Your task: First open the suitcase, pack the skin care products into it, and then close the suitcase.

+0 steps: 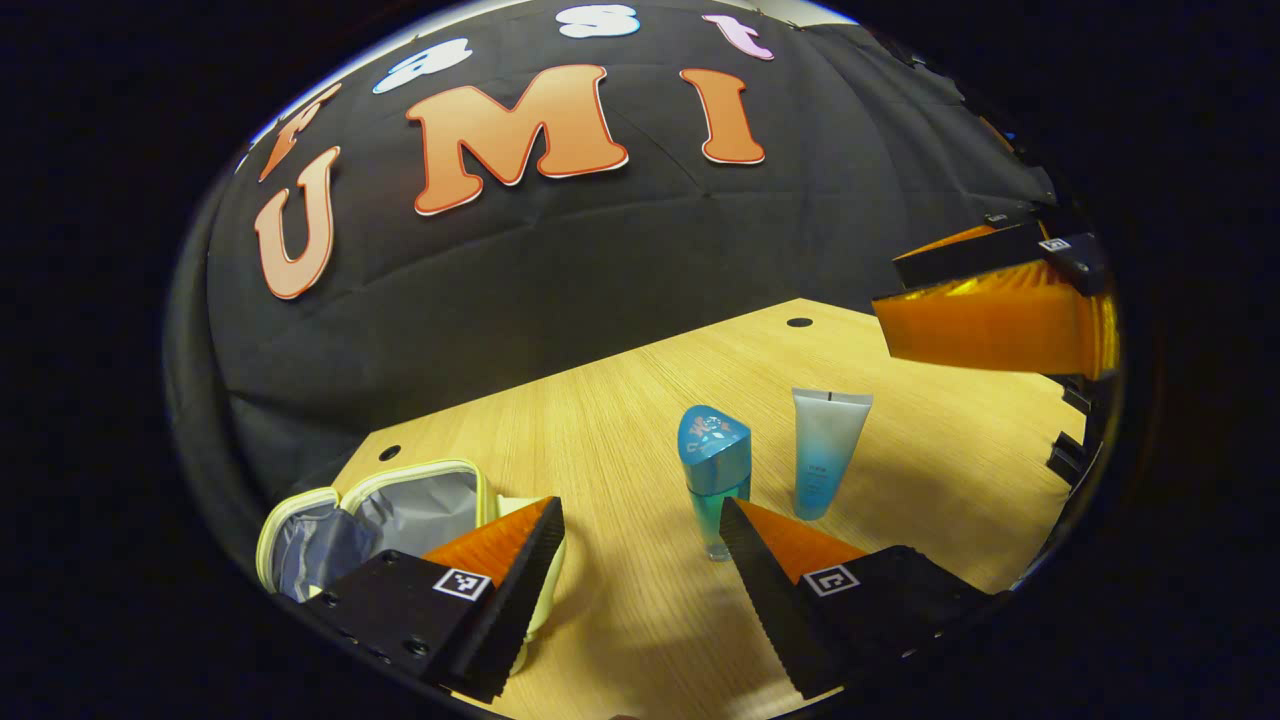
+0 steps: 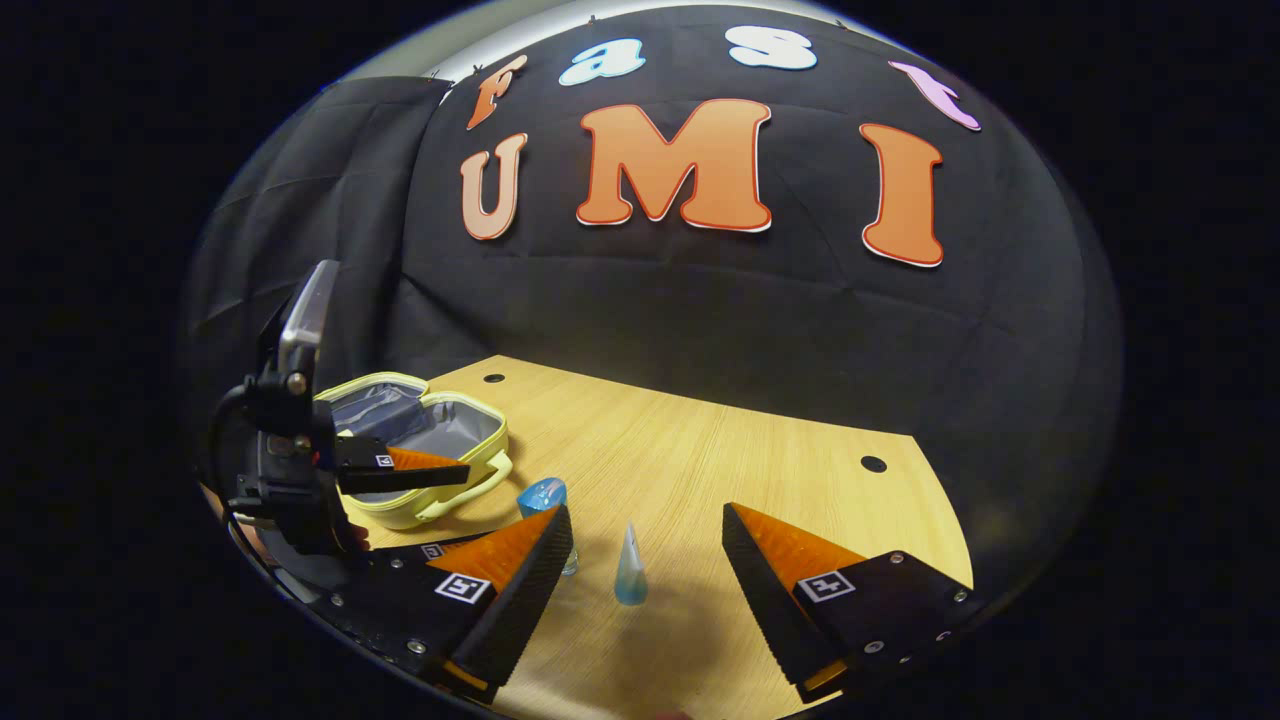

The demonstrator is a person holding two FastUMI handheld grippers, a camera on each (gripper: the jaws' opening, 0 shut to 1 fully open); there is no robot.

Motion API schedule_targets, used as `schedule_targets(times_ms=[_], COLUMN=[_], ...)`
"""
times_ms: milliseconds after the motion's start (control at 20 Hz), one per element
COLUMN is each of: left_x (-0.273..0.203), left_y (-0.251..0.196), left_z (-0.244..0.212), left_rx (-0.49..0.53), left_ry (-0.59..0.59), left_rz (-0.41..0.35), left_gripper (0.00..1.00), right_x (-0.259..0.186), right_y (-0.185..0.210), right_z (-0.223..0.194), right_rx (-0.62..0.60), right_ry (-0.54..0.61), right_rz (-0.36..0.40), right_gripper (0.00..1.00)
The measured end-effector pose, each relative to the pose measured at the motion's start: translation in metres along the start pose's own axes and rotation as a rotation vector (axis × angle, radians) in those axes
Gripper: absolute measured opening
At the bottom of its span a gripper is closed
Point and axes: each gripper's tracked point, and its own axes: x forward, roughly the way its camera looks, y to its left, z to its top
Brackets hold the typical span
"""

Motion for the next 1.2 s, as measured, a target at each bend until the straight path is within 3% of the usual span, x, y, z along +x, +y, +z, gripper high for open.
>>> schedule_targets(times_ms=[350,450,550,650,700,750,1050,1200], left_x=[0.039,0.050,0.057,0.064,0.069,0.074,0.060,0.052], left_y=[-0.030,-0.035,-0.039,-0.041,-0.039,-0.040,-0.025,-0.009], left_z=[-0.020,-0.022,-0.020,-0.019,-0.019,-0.018,-0.018,-0.012], left_rx=[-0.060,-0.088,-0.114,-0.114,-0.117,-0.129,-0.199,-0.182], left_ry=[0.012,0.000,-0.019,-0.025,-0.031,-0.032,-0.024,-0.031], left_rz=[-0.063,-0.070,-0.066,-0.056,-0.046,-0.048,-0.030,-0.009], left_gripper=[0.97,0.92,0.83,0.66,0.53,0.48,0.43,0.44], right_x=[0.015,0.019,0.022,0.024,0.025,0.027,0.049,0.063], right_y=[-0.013,-0.018,-0.021,-0.023,-0.021,-0.019,0.000,0.009], right_z=[-0.031,-0.042,-0.055,-0.067,-0.072,-0.078,-0.094,-0.102], right_rx=[-0.041,-0.042,-0.044,-0.037,-0.031,-0.027,0.019,0.056], right_ry=[0.050,0.068,0.092,0.113,0.124,0.135,0.167,0.196], right_rz=[-0.010,-0.023,-0.034,-0.035,-0.031,-0.027,0.013,0.031], right_gripper=[0.96,0.96,0.96,0.96,0.96,0.96,0.94,0.83])
